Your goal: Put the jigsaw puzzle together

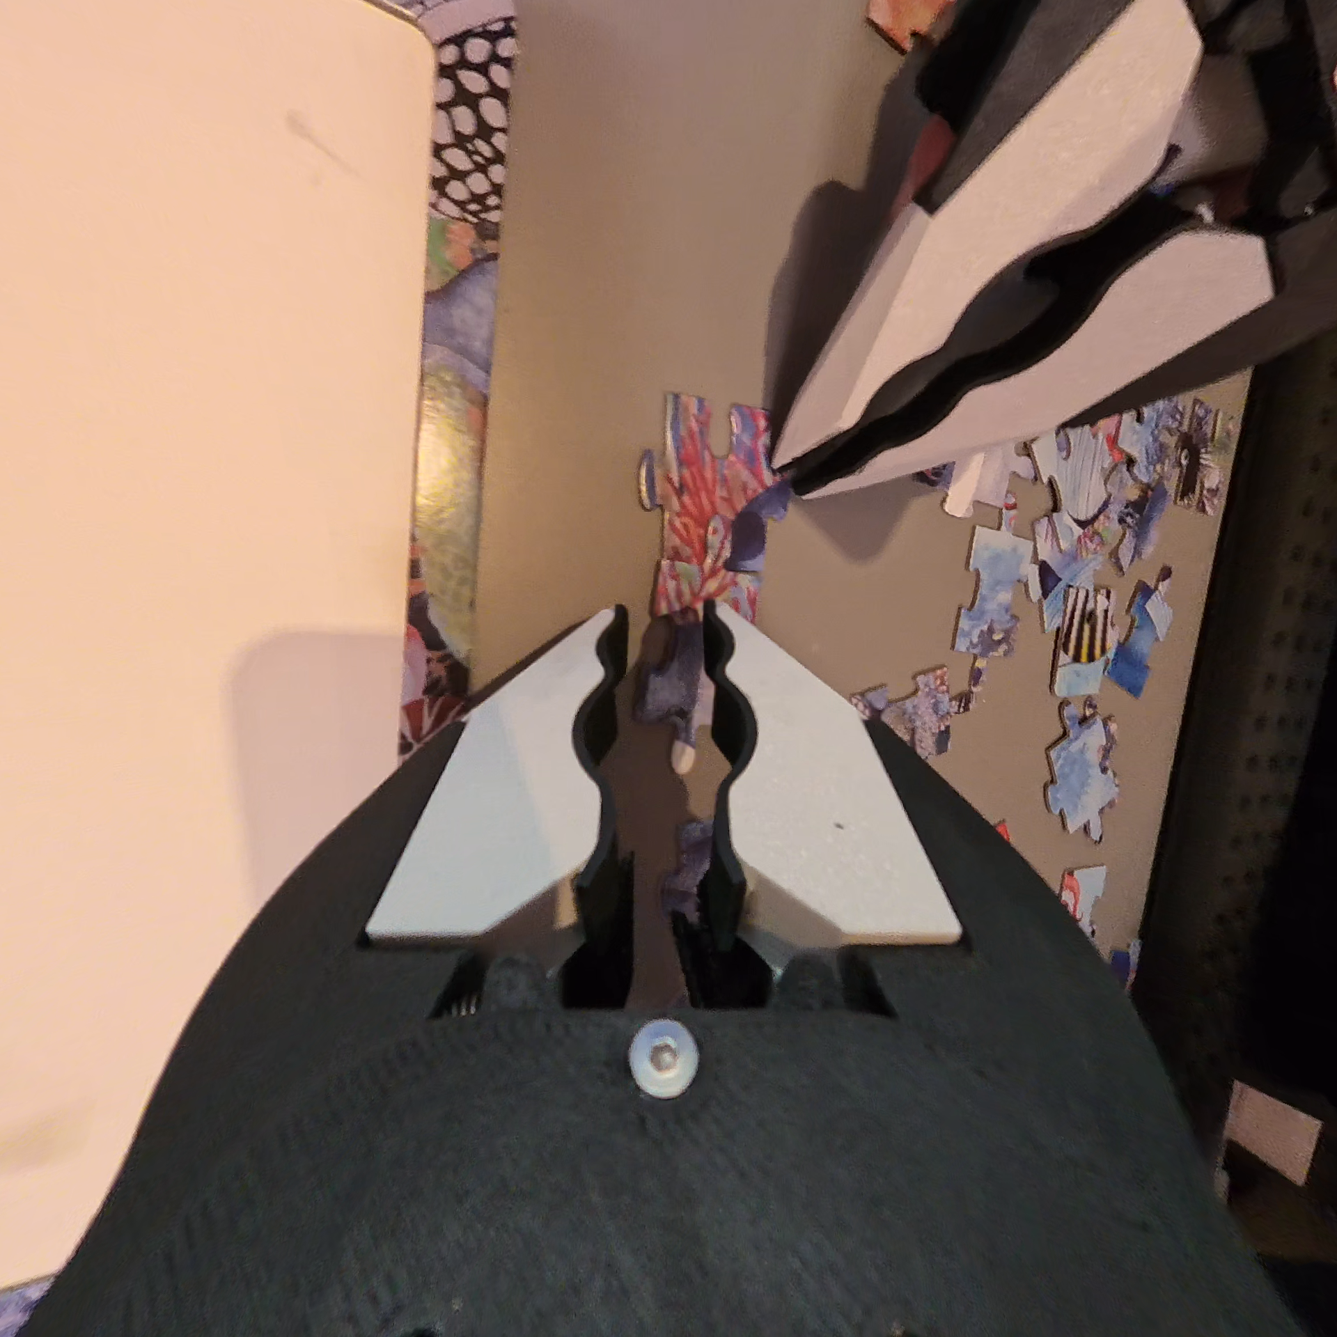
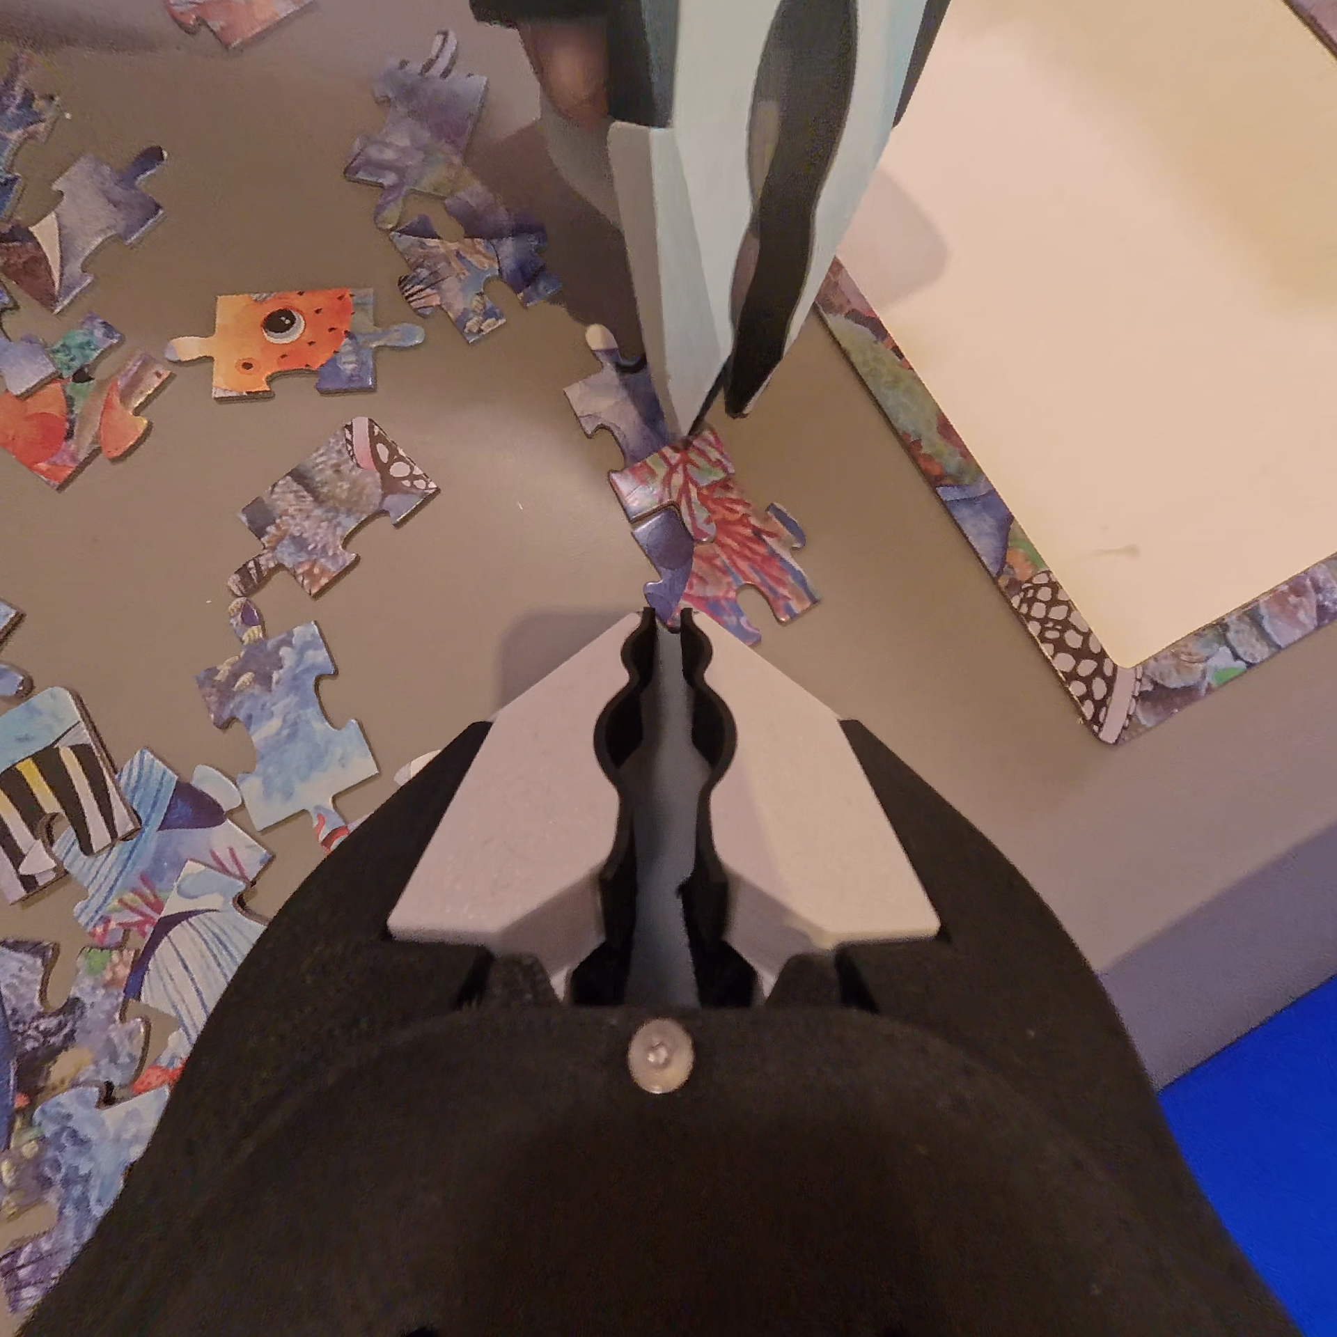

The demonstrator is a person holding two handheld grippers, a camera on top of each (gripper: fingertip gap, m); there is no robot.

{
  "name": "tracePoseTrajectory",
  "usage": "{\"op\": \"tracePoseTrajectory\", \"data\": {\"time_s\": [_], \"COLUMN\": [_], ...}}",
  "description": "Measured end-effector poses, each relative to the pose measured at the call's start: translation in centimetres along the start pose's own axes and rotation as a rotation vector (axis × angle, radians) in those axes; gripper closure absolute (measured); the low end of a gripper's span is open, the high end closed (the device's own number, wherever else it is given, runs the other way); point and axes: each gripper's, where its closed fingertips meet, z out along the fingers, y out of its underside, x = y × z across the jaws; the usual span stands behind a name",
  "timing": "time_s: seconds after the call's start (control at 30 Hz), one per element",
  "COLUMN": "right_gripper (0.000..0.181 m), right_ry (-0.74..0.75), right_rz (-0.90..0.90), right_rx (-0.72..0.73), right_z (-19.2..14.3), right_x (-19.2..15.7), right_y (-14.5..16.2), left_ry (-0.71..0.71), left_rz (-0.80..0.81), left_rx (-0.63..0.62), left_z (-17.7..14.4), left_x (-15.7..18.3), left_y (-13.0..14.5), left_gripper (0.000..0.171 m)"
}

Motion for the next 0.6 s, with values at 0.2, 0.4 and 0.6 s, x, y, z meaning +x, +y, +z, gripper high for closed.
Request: {"op": "tracePoseTrajectory", "data": {"time_s": [0.2, 0.4, 0.6], "right_gripper": [0.178, 0.181, 0.181], "right_ry": [-0.013, 0.001, 0.011], "right_rz": [-0.004, -0.013, -0.020], "right_rx": [0.024, 0.030, 0.014], "right_z": [-0.3, -0.3, 0.0], "right_x": [-0.2, -0.1, 0.0], "right_y": [-0.4, -0.5, -0.1], "left_ry": [-0.150, -0.248, -0.282], "left_rz": [0.125, 0.240, 0.181], "left_rx": [0.144, 0.110, 0.112], "left_z": [-1.3, 0.3, 1.5], "left_x": [0.9, 1.7, 1.4], "left_y": [-0.8, -0.6, -0.7], "left_gripper": [0.161, 0.171, 0.171]}}
